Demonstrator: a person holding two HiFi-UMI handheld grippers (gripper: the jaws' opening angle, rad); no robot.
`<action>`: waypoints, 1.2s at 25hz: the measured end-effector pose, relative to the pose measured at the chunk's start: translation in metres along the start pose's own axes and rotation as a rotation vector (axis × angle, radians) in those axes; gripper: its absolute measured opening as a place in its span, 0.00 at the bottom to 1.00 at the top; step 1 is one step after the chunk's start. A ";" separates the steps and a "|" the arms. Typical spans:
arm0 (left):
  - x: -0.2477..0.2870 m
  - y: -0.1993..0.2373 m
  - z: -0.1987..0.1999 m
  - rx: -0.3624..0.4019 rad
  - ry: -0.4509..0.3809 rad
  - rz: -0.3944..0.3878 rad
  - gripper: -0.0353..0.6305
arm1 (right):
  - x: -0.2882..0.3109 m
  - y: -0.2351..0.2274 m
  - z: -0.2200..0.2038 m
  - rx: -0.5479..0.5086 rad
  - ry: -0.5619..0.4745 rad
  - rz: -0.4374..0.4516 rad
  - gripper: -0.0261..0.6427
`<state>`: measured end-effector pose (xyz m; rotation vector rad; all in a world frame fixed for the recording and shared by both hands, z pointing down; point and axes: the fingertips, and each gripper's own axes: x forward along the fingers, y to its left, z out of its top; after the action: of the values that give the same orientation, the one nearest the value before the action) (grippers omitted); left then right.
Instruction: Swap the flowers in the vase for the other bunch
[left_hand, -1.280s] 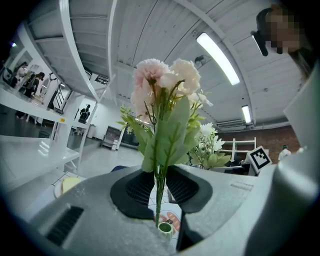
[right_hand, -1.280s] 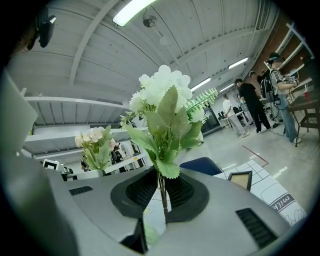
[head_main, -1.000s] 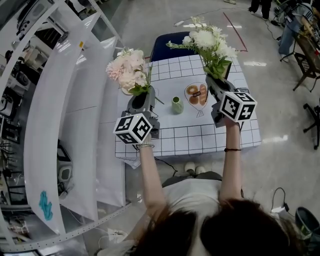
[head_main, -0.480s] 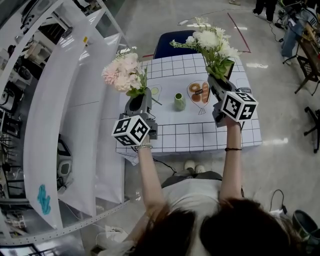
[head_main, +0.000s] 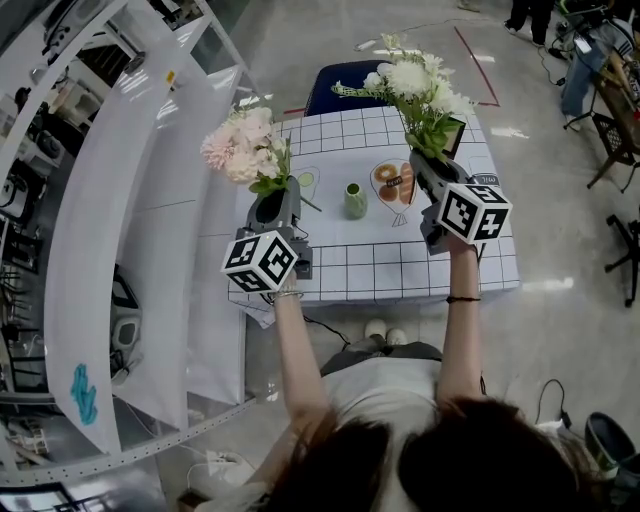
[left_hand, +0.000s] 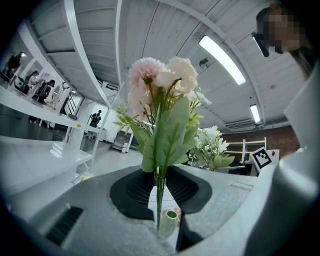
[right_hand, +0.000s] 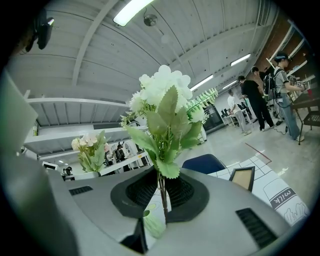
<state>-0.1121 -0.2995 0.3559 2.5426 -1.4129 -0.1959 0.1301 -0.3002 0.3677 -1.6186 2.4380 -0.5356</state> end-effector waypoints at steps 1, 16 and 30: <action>-0.002 0.000 0.000 -0.002 -0.001 0.002 0.16 | -0.001 0.000 0.000 -0.001 -0.001 0.002 0.11; -0.018 0.001 -0.008 -0.034 -0.035 0.066 0.16 | -0.004 0.009 0.002 -0.040 0.013 0.063 0.11; -0.026 0.029 -0.014 -0.079 -0.038 0.107 0.16 | 0.025 0.022 0.007 -0.022 -0.021 0.090 0.11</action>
<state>-0.1466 -0.2901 0.3767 2.4054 -1.5190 -0.2769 0.1040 -0.3166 0.3539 -1.5059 2.4953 -0.4771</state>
